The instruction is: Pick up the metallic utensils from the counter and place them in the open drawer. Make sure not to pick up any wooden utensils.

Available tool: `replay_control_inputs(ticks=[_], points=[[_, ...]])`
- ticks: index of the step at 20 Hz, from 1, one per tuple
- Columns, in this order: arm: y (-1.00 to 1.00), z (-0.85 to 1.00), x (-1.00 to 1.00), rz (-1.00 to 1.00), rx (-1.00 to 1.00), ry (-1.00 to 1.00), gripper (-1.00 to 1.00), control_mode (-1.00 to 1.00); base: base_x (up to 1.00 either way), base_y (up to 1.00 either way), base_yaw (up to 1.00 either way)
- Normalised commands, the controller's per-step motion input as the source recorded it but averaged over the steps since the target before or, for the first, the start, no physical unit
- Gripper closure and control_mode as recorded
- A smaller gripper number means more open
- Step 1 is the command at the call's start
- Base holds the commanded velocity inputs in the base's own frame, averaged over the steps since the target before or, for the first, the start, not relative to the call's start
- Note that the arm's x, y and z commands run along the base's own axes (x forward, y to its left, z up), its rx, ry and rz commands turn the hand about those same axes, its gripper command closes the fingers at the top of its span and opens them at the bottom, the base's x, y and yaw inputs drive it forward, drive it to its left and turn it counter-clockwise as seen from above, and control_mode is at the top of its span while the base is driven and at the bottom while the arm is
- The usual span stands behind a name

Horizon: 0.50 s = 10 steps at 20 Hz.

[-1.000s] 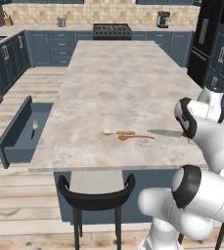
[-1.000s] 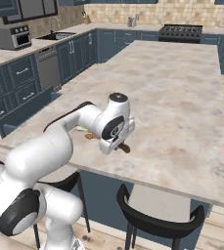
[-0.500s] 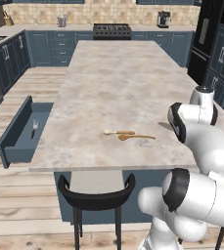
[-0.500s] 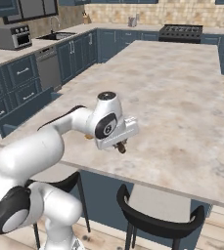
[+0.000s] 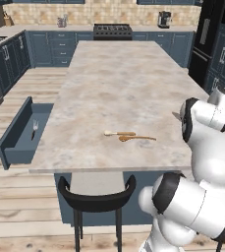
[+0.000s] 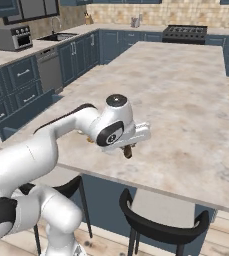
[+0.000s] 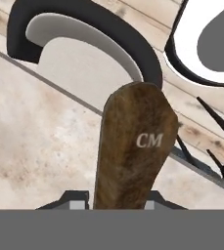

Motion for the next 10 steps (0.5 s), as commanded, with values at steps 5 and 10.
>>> replay_control_inputs(ticks=[5, 10], points=[[0.29, 0.00, 0.00, -0.12, 0.00, -0.18, 1.00, -1.00, 0.00, 0.00, 0.00], [0.05, 0.00, -0.12, 0.00, 0.00, -0.05, 1.00, 1.00, -0.31, 0.20, 0.00]])
